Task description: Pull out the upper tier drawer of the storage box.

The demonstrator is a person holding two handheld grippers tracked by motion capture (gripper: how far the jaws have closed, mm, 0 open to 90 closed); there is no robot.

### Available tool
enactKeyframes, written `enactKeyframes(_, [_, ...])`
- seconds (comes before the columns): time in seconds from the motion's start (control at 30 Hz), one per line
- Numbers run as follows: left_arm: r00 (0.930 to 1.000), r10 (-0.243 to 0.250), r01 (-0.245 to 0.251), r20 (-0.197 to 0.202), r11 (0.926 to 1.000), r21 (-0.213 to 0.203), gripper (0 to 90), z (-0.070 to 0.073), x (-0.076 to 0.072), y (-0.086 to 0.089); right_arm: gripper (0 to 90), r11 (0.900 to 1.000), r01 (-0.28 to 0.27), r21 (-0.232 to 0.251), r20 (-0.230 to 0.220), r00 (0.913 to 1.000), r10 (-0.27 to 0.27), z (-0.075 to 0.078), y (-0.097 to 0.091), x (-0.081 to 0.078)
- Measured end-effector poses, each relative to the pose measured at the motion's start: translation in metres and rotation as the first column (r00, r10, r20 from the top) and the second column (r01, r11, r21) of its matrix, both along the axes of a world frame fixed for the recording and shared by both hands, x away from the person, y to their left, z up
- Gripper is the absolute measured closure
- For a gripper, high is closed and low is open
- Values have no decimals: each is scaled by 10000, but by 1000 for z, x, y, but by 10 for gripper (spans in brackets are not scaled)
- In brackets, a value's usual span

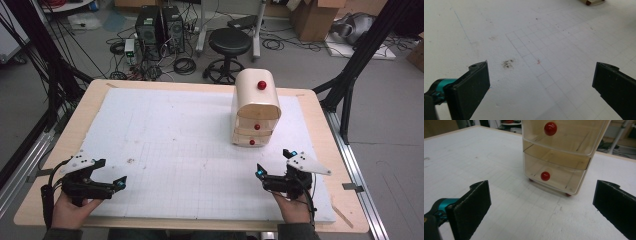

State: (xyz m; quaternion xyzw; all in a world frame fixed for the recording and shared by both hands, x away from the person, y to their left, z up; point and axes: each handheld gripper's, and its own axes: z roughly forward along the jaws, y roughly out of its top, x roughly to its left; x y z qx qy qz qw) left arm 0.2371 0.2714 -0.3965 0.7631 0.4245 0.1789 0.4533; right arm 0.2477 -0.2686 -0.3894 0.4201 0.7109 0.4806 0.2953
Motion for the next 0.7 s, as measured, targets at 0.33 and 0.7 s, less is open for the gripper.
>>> enactKeyframes(0.33, [10000,-17,17,41,10000,-14,17,1,-1,1,56,9954,948,147,339,9949,-953,4,20,10])
enactKeyframes(0.7, [10000,3,-3,-12,10000,0,17,1,0,1,161,9858,1605,493,900,9823,-1644,13,36,24])
